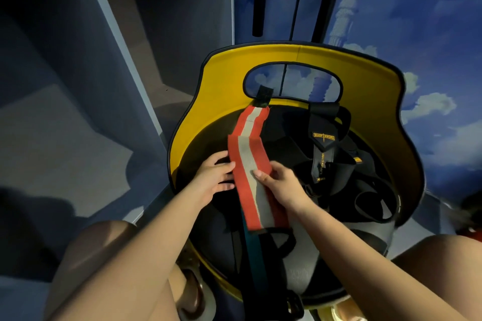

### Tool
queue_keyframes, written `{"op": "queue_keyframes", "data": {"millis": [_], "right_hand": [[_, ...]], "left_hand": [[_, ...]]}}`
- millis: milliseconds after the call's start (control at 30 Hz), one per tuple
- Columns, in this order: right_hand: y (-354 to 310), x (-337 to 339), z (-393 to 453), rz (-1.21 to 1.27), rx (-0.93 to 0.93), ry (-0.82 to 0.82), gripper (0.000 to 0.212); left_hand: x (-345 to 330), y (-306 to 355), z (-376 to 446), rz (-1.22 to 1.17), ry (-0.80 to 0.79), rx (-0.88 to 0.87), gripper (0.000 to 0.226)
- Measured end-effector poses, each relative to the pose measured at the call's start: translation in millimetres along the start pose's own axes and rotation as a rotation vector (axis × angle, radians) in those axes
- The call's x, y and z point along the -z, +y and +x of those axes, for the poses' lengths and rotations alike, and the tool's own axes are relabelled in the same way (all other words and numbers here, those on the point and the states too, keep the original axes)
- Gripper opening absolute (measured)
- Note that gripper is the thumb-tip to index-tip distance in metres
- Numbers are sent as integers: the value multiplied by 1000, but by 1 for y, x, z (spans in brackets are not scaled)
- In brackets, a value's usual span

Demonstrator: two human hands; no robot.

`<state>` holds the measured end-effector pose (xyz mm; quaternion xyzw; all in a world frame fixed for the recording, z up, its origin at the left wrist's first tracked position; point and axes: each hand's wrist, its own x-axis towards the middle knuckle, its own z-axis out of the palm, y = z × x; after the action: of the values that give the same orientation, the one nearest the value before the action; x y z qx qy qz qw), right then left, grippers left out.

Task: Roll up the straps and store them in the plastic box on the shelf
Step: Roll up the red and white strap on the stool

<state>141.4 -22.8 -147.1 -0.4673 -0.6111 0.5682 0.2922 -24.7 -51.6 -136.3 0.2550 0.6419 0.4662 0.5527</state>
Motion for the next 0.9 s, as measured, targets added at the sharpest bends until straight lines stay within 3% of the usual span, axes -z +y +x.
{"op": "queue_keyframes", "data": {"millis": [133, 233, 367, 500, 633, 733, 900], "right_hand": [[30, -16, -19, -162, -171, 11, 20], [39, -17, -29, -366, -158, 48, 22], [39, -12, -18, -518, -81, 187, 30], [28, -7, 10, -556, 33, 209, 37], [31, -3, 39, -970, 250, 67, 47], [44, 4, 57, -1268, 201, -73, 52], [59, 30, 75, -1422, 75, -39, 54]], "left_hand": [[-3, -23, -10, 244, 41, 24, 44], [0, -37, -6, 420, 123, 1, 42], [1, -38, 8, 313, 173, 21, 48], [-8, -26, 27, 194, 193, 40, 52], [-18, -17, 50, 225, 250, 68, 64], [-25, -11, 67, 213, 283, 129, 69], [-32, -6, 90, 168, 229, 167, 37]]}}
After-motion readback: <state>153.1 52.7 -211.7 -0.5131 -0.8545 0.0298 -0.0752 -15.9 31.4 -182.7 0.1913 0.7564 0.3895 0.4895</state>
